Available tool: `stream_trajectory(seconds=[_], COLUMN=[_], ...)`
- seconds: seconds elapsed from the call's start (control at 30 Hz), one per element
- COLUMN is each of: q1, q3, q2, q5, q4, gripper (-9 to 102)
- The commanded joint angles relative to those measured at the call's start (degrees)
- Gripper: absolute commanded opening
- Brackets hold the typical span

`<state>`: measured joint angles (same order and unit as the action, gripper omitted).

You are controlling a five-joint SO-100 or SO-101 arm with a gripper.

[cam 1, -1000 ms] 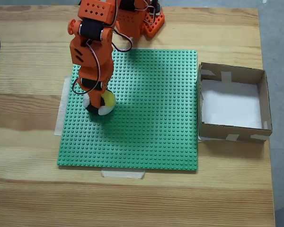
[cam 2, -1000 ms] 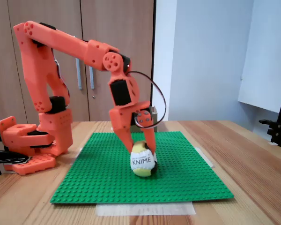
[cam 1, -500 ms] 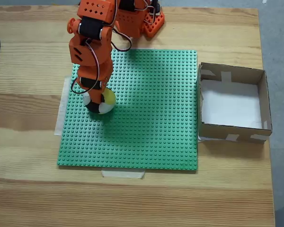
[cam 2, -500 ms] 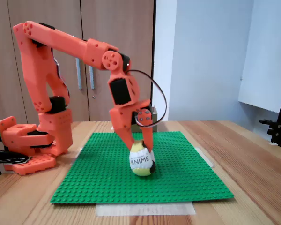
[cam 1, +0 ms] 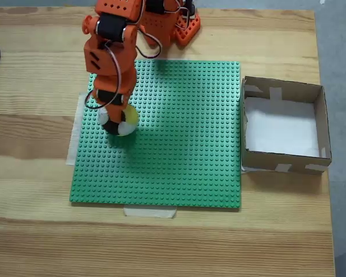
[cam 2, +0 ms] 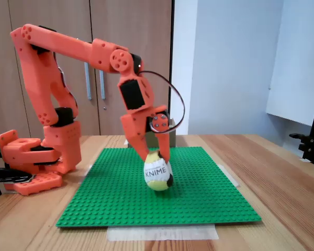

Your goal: Pick the ball and put it in the box.

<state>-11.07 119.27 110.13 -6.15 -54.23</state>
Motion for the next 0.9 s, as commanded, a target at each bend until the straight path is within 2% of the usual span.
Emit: stream_trajectory(seconds=[0.0,0.4,0.87], q1=[1.8,9.1,22.7], q3=[-7.6,-23.2,-30.8], q2=[3.2,3.2,4.4], q5=[1.2,5.4,8.7], q4=[-2.8,-13.7,-19.0], gripper=[-1,-1,-1])
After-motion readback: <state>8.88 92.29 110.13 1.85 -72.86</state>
